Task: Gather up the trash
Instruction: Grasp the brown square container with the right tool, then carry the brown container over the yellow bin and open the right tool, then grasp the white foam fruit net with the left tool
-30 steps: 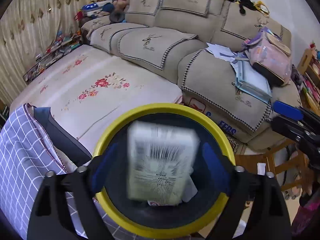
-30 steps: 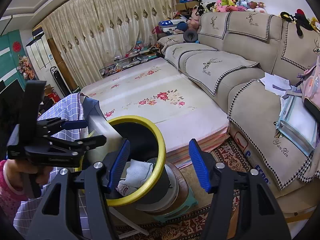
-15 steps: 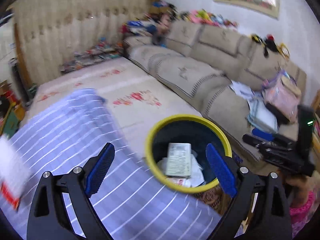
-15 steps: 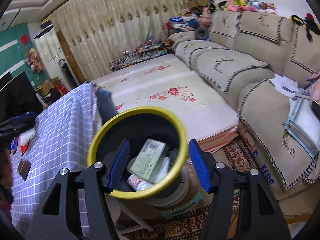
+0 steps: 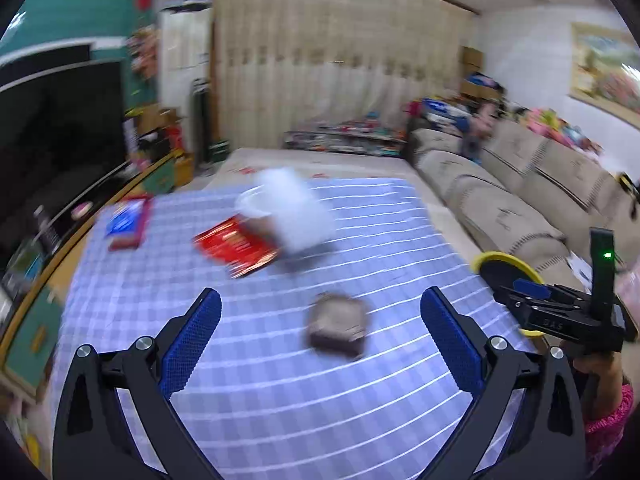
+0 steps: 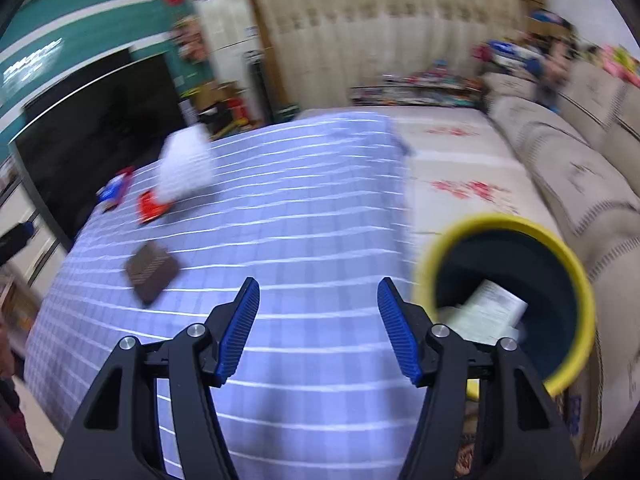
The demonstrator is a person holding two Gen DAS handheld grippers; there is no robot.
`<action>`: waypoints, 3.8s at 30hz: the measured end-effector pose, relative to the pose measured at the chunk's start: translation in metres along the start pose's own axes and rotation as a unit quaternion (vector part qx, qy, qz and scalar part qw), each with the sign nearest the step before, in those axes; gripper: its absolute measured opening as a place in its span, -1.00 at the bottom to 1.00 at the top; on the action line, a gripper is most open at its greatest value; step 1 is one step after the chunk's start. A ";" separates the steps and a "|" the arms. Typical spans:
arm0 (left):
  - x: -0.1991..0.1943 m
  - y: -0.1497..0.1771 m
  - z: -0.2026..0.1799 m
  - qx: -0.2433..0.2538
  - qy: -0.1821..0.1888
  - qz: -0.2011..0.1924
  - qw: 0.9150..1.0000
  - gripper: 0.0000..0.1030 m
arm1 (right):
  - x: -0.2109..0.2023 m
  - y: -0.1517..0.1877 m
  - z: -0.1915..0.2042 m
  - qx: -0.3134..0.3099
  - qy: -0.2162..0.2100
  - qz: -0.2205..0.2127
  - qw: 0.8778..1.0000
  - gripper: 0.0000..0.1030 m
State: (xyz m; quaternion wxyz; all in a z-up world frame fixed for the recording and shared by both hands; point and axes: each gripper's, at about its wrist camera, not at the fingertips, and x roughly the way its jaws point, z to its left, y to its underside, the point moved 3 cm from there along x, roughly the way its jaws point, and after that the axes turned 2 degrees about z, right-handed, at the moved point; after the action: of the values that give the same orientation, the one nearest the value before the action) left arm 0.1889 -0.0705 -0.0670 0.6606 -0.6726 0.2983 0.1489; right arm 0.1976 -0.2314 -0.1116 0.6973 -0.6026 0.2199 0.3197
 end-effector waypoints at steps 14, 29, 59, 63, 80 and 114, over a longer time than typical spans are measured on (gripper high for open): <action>-0.010 0.039 0.078 -0.079 -0.008 0.013 0.997 0.91 | 0.073 -0.026 0.145 -0.149 -0.082 0.054 0.984 0.46; 0.003 0.055 0.082 -0.095 0.012 0.031 0.995 0.91 | 0.116 -0.013 0.164 -0.156 -0.054 0.089 0.982 0.46; 0.022 0.059 0.062 -0.081 0.011 0.051 0.995 0.91 | 0.002 -0.025 -0.062 0.047 0.110 -0.012 0.993 0.39; 0.027 0.056 0.053 -0.074 0.012 0.056 0.996 0.91 | 0.005 -0.012 -0.119 0.087 0.164 0.003 0.983 0.39; 0.062 0.042 0.027 -0.047 0.020 0.080 0.995 0.91 | 0.023 0.008 -0.174 0.137 0.189 0.016 0.972 0.59; 0.249 -0.075 0.019 -0.062 0.022 0.140 0.988 0.41 | 0.028 0.004 -0.154 0.128 0.141 0.014 0.982 0.61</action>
State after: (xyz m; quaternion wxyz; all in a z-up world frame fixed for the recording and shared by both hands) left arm 0.4312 -0.1064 -0.1569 0.5833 -0.6672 0.3940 0.2436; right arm 0.2258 -0.3770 -0.1611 0.7263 -0.5439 0.3638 0.2105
